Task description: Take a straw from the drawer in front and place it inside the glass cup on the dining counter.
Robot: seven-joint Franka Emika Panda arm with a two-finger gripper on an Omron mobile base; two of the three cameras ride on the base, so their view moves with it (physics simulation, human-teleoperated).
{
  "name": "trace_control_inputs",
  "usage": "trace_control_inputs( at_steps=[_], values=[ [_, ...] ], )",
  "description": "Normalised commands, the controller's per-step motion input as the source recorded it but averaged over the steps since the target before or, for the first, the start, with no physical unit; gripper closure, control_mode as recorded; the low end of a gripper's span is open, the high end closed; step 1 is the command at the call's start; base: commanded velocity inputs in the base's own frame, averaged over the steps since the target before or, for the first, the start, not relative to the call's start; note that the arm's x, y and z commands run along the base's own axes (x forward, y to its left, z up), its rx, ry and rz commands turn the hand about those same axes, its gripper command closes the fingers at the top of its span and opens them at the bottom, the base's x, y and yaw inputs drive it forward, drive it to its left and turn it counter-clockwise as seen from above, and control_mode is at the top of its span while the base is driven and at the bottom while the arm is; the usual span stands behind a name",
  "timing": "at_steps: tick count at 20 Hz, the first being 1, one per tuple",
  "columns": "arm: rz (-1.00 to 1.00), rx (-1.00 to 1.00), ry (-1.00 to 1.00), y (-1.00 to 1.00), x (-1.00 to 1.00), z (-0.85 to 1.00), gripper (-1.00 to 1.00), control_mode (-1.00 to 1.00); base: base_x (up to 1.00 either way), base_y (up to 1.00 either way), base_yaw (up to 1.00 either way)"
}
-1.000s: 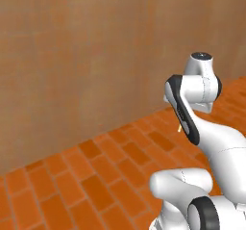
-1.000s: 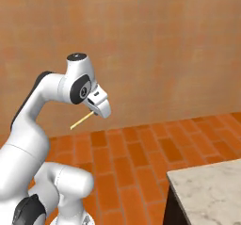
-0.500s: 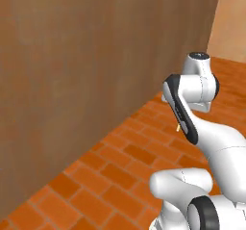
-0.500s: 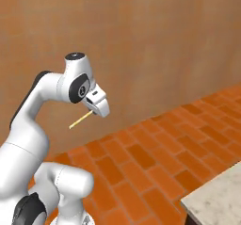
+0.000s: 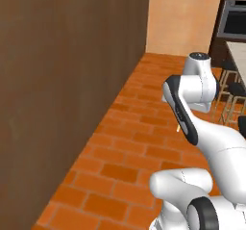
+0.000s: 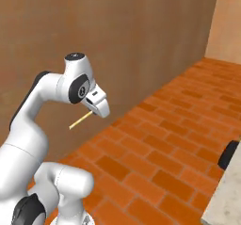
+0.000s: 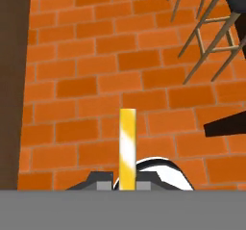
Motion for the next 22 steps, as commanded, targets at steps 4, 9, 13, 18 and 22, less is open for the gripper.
trace_control_inputs(
  at_steps=[4, 9, 13, 18, 22],
  values=[
    [0.00, 0.00, 0.00, 0.00, 0.00, 0.00, 1.00, 1.00, 0.99, 0.38, -0.52],
    [0.00, 0.00, 0.00, 0.00, 0.00, 0.00, 1.00, 1.00, 1.00, 0.37, -0.53],
    [0.00, 0.00, 0.00, 0.00, 0.00, 0.00, 1.00, 1.00, 0.98, 0.37, -0.54],
    [0.00, 0.00, 0.00, 0.00, 0.00, 0.00, 1.00, 1.00, 0.96, 0.34, -0.54],
    [0.00, 0.00, 0.00, 0.00, 0.00, 0.00, 1.00, 1.00, 0.95, 0.32, -0.54]
  ],
)
